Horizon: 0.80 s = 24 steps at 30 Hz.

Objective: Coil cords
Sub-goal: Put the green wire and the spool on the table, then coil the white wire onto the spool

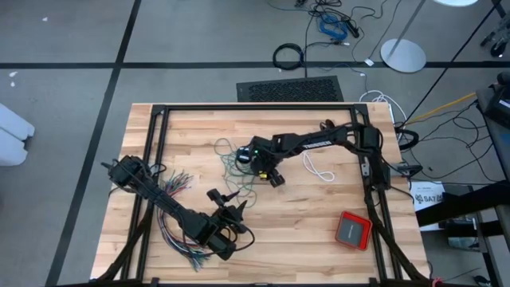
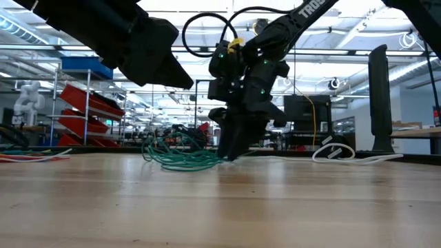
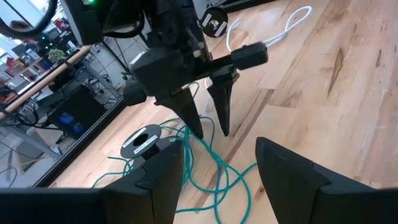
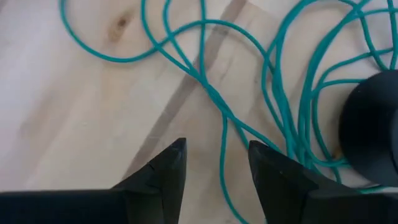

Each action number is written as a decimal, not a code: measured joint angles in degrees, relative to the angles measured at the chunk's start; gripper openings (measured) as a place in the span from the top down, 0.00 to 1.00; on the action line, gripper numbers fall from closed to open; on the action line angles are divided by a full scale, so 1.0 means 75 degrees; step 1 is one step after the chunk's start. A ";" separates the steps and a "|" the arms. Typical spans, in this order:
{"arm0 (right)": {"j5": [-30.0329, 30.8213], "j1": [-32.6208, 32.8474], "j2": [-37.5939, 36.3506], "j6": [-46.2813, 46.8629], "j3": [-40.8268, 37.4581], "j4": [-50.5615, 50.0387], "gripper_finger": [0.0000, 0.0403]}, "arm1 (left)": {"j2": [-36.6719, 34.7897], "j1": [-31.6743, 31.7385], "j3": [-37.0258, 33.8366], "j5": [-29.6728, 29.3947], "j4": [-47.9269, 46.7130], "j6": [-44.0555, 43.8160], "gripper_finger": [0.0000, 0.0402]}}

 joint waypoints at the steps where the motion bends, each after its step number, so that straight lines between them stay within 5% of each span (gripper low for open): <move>1: 0.0038 0.0047 -0.0075 0.0011 0.0000 -0.0028 0.61 | 0.0000 0.0000 0.0000 0.0000 0.0005 0.0000 0.48; 15: 0.1254 0.0837 -0.2027 0.1119 0.0002 -0.2269 0.61 | 0.0000 0.0172 0.0000 -0.0022 0.0212 0.0101 0.48; 24: 0.1249 0.1346 -0.2702 0.2492 0.0001 -0.4150 0.61 | 0.0000 0.0504 0.0000 -0.0020 0.1133 0.1665 0.48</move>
